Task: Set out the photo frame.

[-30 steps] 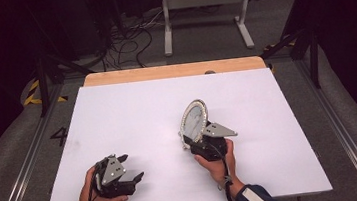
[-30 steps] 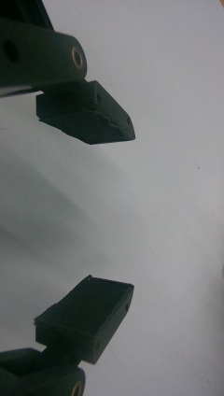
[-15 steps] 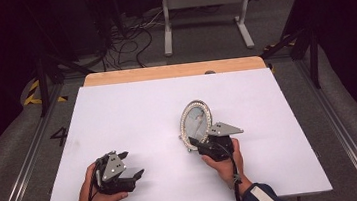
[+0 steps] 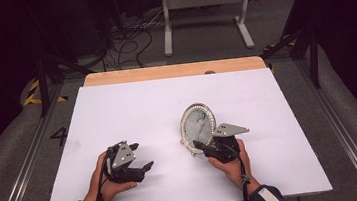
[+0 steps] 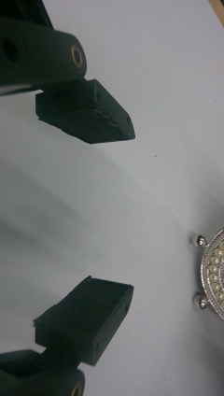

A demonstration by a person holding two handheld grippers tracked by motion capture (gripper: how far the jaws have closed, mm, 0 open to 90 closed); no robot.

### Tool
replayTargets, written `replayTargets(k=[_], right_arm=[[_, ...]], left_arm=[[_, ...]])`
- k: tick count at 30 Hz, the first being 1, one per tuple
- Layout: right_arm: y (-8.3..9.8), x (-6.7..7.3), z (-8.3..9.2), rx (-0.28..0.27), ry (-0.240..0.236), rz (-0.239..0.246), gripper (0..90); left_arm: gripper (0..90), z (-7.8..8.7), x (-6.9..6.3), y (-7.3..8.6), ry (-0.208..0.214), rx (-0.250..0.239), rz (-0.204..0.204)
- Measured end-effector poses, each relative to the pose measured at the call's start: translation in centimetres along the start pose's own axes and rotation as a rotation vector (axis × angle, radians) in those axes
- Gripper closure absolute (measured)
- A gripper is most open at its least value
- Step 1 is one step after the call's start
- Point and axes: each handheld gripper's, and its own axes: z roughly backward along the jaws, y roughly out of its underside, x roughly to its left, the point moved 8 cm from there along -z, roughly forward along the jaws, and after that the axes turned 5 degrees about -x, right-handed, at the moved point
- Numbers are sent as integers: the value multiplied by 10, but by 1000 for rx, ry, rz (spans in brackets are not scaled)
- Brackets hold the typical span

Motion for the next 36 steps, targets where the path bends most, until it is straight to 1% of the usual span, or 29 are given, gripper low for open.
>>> replayTargets(k=[2,3,7,11,12,13,15,16,18,19,20,21,24,26,28,30,32,35,36], right_arm=[[1,0,2,7,-16,-8,760],[2,0,4,14,-28,-11,762],[3,0,7,20,-35,-16,763],[3,0,10,17,-27,4,741],[3,1,10,14,-24,4,732],[3,1,10,12,-20,4,731],[2,1,10,7,-17,3,721],[1,1,9,4,-15,5,718],[2,2,9,7,-6,11,699],[3,2,10,5,5,15,666],[3,2,11,5,11,16,659],[3,2,11,5,11,16,659],[1,2,17,-8,28,24,641],[-1,4,23,-23,28,9,634],[-3,4,28,-36,44,11,635],[-3,5,33,-48,65,21,638],[-3,5,38,-54,80,31,638],[-3,8,44,-68,82,33,603],[-3,8,44,-68,82,33,603]], left_arm=[[229,-5,1,-4,12,-4,7],[228,-10,1,-8,26,-12,11],[227,-24,0,-19,50,-21,6],[227,-40,-1,-32,78,-33,-1],[227,-43,-1,-34,81,-32,0],[228,-49,-1,-37,94,-34,6],[228,-58,0,-41,108,-32,4],[228,-61,0,-42,115,-34,13],[226,-72,2,-48,147,-43,34],[217,-72,2,-48,147,-43,34],[209,-79,3,-50,160,-45,38],[206,-79,3,-50,160,-45,38],[198,-88,2,-54,193,-44,45],[195,-92,2,-56,201,-51,60],[195,-95,2,-59,209,-60,78],[203,-97,2,-61,225,-68,77],[206,-100,1,-63,231,-64,86],[232,-102,1,-65,241,-71,87],[232,-104,1,-67,235,-73,98]])
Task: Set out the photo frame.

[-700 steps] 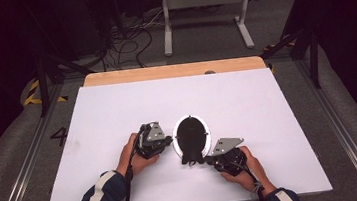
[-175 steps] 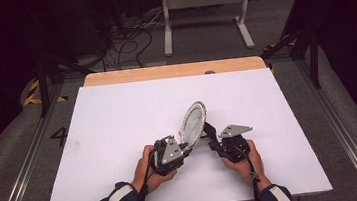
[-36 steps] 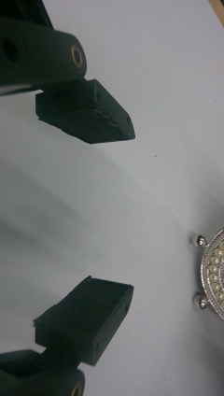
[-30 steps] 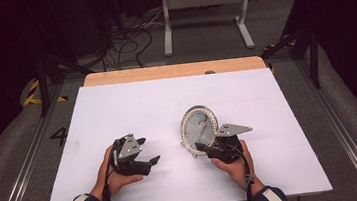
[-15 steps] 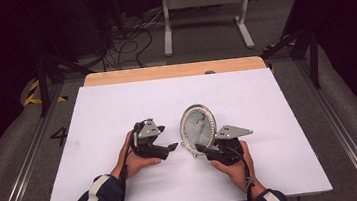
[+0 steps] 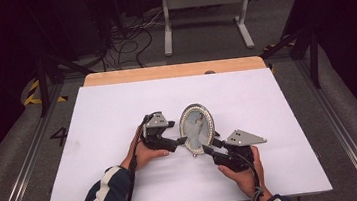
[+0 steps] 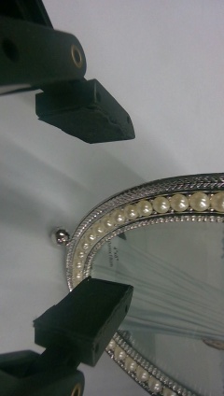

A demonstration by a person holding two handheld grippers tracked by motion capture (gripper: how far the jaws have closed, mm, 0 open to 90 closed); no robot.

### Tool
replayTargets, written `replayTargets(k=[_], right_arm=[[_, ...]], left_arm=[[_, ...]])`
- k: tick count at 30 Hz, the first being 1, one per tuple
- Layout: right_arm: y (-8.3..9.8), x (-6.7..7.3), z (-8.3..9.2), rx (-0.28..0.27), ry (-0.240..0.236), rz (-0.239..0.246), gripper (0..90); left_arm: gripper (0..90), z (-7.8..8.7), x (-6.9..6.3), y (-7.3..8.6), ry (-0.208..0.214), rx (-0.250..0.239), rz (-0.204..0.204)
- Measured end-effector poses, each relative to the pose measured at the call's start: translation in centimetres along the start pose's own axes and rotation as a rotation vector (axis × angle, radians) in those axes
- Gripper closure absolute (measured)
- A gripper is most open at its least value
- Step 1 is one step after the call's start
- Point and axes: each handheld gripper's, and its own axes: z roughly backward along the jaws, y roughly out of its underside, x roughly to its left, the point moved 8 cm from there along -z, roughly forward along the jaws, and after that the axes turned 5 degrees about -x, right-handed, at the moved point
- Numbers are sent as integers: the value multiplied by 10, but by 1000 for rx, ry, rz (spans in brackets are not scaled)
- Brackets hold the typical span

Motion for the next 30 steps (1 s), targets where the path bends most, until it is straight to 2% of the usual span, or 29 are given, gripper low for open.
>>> replayTargets(k=[2,8,10,12,14,18,23,30], right_arm=[[-2,2,7,-16,30,16,611],[-6,-4,16,-64,69,-3,674],[-7,-6,18,-70,84,2,709],[-9,-8,19,-75,79,-12,728],[-9,-7,18,-74,67,-20,751],[-7,-5,15,-66,60,-3,829],[-7,-6,15,-65,36,-13,839],[-7,-9,14,-59,31,-18,836]], left_arm=[[258,-2,0,-2,13,-16,15],[279,-9,-5,-4,45,-7,0],[328,-8,-8,-5,67,-16,-6],[361,-7,-9,-5,71,-11,-19],[370,-8,-11,-5,77,-10,-13],[398,-7,-12,-4,68,-7,-11],[428,-6,-12,-4,74,-9,3],[507,-1,-7,-1,85,-12,20]])
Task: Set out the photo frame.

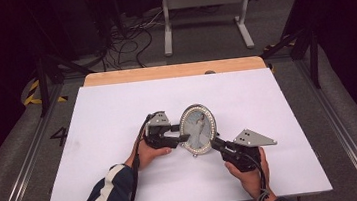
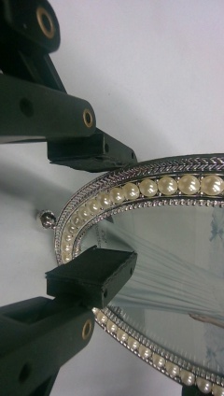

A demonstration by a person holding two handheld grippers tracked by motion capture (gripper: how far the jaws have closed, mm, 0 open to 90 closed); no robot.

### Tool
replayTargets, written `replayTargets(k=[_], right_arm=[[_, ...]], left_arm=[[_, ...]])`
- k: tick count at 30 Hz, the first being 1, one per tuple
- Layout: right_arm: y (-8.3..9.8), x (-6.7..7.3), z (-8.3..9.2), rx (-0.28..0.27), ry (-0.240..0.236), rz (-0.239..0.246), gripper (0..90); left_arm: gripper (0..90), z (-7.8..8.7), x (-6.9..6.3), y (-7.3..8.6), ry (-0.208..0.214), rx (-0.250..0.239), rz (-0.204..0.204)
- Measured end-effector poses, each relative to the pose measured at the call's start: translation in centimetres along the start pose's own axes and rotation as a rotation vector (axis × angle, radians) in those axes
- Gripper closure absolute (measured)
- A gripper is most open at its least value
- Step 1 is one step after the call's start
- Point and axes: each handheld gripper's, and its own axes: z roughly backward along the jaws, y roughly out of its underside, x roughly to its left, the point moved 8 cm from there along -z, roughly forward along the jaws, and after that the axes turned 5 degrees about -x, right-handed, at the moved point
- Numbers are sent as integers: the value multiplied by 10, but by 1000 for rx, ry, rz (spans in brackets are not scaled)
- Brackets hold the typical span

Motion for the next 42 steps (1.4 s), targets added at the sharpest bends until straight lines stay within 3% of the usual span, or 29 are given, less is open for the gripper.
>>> replayTargets(k=[12,29,42], right_arm=[[-3,-2,-7,2,-8,4,821],[-4,-8,-11,15,-1,2,808],[-6,-5,-8,1,28,30,796]], left_arm=[[569,7,2,7,-32,27,-14],[577,15,-1,10,-59,43,-24],[556,17,4,1,-103,-37,-20]])
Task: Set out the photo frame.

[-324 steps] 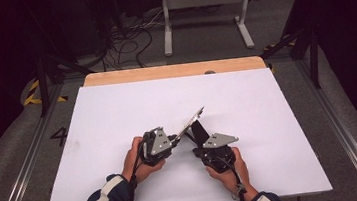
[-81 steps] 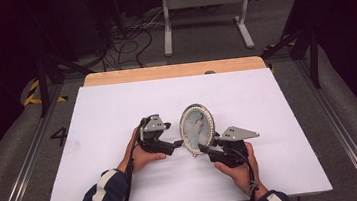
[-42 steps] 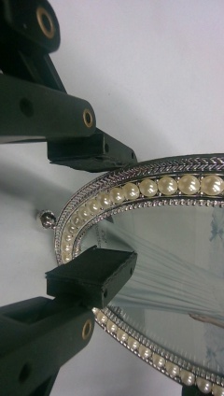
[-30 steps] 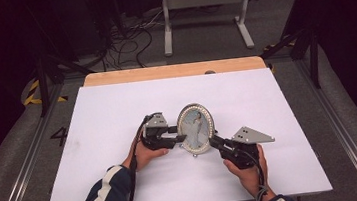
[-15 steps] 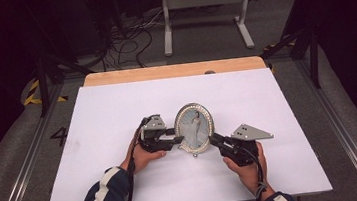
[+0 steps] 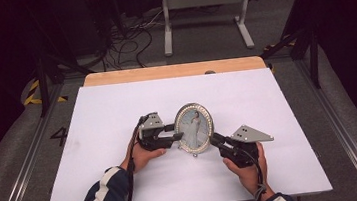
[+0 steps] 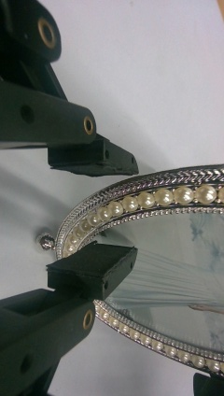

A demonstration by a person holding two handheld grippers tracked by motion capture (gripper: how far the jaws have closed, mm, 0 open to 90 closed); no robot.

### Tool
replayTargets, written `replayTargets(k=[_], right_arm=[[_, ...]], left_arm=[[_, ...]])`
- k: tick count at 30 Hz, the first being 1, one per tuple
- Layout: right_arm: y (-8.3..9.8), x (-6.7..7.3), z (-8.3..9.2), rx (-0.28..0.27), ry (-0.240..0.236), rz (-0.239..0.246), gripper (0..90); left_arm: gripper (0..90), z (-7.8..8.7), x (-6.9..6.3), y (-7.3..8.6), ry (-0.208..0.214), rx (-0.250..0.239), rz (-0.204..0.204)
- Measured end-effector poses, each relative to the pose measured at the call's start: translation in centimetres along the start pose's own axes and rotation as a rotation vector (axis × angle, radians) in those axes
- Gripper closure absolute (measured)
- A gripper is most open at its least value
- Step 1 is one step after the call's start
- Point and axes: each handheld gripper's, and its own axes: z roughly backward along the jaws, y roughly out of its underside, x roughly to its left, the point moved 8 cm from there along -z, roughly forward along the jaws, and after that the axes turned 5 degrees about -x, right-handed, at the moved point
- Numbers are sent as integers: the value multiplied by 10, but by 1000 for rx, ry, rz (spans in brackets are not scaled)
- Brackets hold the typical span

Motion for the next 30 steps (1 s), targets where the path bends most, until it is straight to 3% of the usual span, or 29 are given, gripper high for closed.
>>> replayTargets(k=[8,30], right_arm=[[1,-2,-1,-2,3,-19,837],[1,-6,-4,3,9,-21,834]], left_arm=[[644,1,1,1,41,3,14],[650,7,-1,3,36,31,-10]])
